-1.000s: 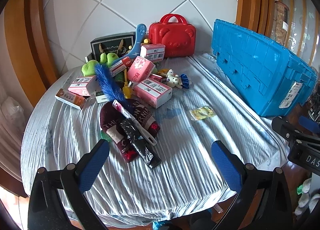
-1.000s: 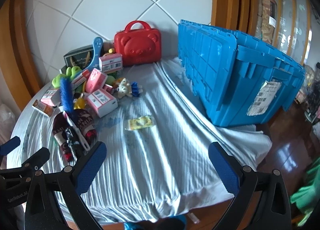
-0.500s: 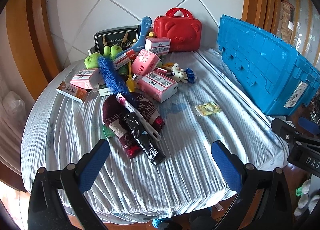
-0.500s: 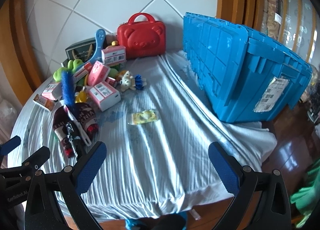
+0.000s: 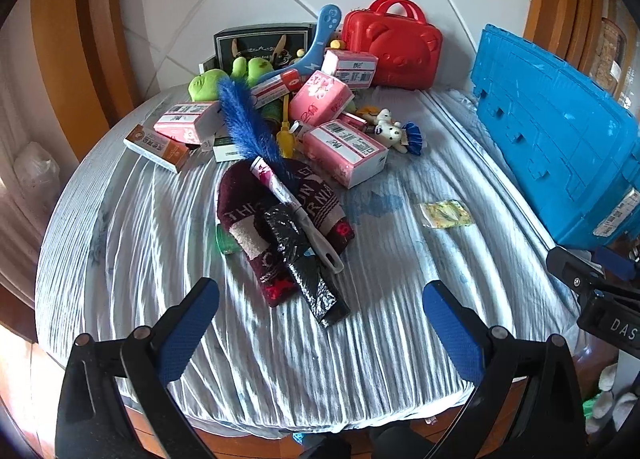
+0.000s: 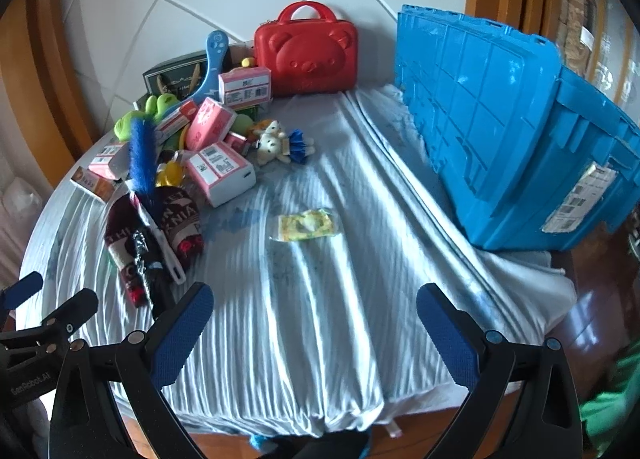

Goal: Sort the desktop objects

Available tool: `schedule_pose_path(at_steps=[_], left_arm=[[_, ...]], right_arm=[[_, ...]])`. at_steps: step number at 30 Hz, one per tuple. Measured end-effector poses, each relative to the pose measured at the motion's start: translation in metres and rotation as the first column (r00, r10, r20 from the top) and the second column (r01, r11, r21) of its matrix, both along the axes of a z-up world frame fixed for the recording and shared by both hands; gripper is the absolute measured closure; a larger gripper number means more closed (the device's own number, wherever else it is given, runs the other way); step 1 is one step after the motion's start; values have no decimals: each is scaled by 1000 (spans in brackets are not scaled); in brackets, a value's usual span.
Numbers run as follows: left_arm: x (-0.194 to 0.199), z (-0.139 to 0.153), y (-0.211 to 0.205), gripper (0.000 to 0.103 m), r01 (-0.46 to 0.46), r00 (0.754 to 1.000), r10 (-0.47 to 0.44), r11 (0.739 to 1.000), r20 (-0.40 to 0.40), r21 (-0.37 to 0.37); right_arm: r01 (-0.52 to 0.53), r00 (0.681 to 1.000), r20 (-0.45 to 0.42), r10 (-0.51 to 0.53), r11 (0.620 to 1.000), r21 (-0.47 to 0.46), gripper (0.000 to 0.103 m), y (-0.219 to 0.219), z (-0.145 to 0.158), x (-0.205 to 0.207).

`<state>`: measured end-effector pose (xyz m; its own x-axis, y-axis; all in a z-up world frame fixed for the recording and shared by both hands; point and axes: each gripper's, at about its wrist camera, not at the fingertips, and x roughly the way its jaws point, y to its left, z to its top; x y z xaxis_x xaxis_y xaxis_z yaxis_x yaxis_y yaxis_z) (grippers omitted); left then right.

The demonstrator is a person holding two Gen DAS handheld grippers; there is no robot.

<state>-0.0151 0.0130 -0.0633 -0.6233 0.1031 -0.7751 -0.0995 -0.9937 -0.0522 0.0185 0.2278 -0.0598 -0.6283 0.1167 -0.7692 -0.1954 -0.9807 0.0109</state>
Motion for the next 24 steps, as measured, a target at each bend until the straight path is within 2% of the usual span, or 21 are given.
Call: schedule_pose_path(at_steps=[5,13,16,20,24], left_arm=[[-16,-21,-16,0,-118,991,118,993,67,2],[-37,-49,-19,0,-292,948,295,956,123,-41],[-47,-62,-8,0,-315,937,322,946,135,-72],[-68,-80,9,5,-294,940,306,951,149,-95],[-89,-107,17,5,-271,935,290,956,204,-113]], right_arm=[[-50,996,69,53,998,-45,0,15,-23,-27],[-152,979,128,162,985,-82,0,48,-53,-66],[-194,966,154,208,976,-97,0,63,-66,-84],[-249,949,177,261,964,-88,0,73,-80,-105],[-280,929,206,309,947,-155,0,74,-96,-122]])
